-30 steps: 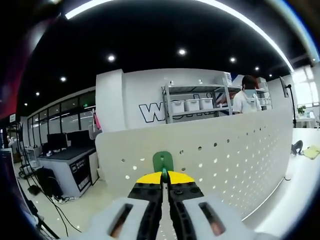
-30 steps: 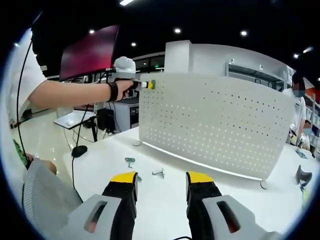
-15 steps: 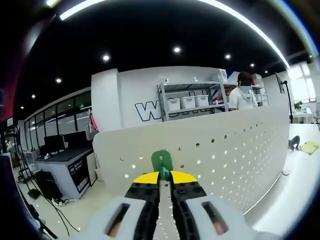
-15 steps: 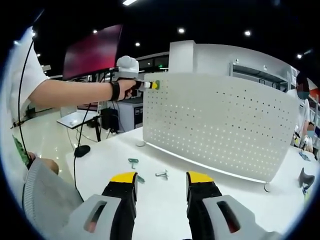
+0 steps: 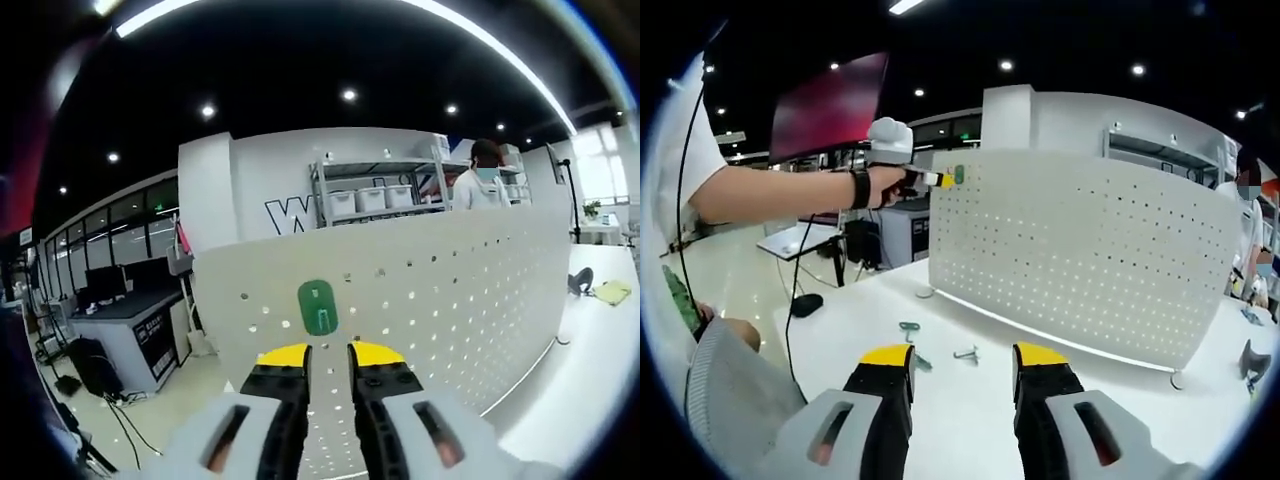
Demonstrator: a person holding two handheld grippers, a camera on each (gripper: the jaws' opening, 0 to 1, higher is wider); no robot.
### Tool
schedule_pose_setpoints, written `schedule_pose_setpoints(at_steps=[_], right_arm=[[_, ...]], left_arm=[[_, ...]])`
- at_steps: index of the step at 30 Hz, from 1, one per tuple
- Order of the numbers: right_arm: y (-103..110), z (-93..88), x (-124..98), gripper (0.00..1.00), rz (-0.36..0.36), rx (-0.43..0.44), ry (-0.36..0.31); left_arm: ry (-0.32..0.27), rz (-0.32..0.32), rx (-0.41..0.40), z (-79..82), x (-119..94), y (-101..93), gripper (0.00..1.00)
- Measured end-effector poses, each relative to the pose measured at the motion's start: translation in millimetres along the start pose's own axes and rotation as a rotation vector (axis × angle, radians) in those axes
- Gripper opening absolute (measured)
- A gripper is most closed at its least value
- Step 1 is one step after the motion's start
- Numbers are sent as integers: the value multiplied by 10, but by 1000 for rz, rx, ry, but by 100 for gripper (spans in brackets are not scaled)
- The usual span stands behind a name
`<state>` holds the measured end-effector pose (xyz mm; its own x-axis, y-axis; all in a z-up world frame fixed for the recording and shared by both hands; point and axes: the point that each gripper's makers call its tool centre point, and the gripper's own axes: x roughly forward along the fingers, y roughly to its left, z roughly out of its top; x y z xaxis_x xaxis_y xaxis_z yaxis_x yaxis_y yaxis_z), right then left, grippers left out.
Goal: Insert the hook assembly into the mounting plate slot until the hook locks in place.
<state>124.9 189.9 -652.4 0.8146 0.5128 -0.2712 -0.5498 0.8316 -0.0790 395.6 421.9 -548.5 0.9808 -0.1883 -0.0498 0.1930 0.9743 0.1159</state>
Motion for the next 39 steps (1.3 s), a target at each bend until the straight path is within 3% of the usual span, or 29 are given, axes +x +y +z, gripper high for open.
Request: schedule_pose_setpoints(at_steps=[3,6,16,39], right_arm=[[19,-1,1,39,7,-3,-5],[34,-16,6,39,13,4,-6],[106,-34,62,41,70,9,-8],[178,-14,263,40,169,-29,-18]], left_arm=[[-4,-4,-10,-27,-87,-32,17],[3,-29,-72,-60,-158,-73,19],[-18,-69,-77,-5,-435,-172,28],[-40,-218,-103,-63,-1021,-655,43]])
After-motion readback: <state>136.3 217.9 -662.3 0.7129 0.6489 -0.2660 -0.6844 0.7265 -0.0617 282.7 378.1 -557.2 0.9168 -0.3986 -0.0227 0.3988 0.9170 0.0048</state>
